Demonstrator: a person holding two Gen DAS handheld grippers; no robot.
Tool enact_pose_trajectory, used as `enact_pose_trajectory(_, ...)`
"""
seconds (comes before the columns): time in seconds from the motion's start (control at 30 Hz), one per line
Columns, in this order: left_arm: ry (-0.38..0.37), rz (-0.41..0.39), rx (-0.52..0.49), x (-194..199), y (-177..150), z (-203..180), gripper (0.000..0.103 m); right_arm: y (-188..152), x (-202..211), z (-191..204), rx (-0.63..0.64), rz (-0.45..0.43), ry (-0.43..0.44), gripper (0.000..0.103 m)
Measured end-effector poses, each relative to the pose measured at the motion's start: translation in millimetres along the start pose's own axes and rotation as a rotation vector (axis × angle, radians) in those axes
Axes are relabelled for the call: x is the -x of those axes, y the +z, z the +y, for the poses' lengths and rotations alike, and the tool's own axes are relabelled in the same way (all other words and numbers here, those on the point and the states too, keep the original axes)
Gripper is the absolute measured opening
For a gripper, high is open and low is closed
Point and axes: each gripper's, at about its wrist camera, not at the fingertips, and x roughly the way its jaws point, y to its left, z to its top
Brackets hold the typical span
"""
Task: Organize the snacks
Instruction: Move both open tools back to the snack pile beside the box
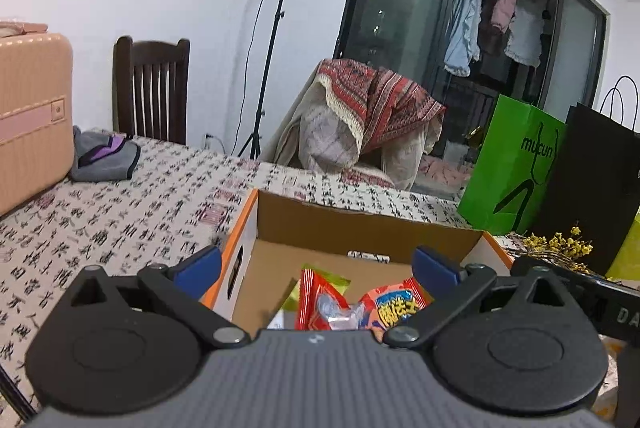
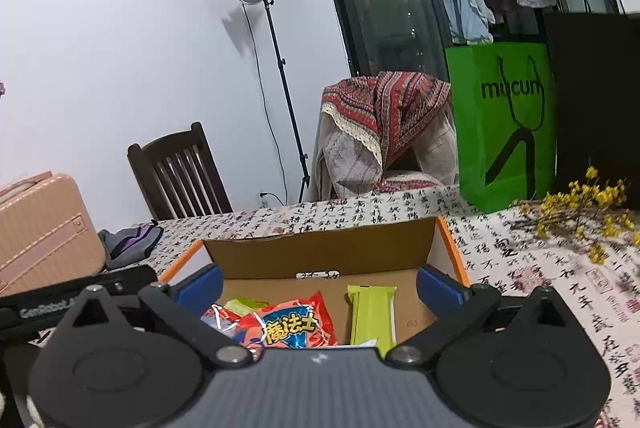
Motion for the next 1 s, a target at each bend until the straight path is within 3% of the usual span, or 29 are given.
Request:
enact_pose_trajectory(0.37,0.012,0.024,-0.018,53,-12,16,0.103,-16,57,8,0.008,0.045,0.003,0.103)
enact_pose_trajectory(1.0,-0.039,0.079,-0.054,136,-76,63,0.103,-100,116,42,0.063,0.204,0.064,0.103)
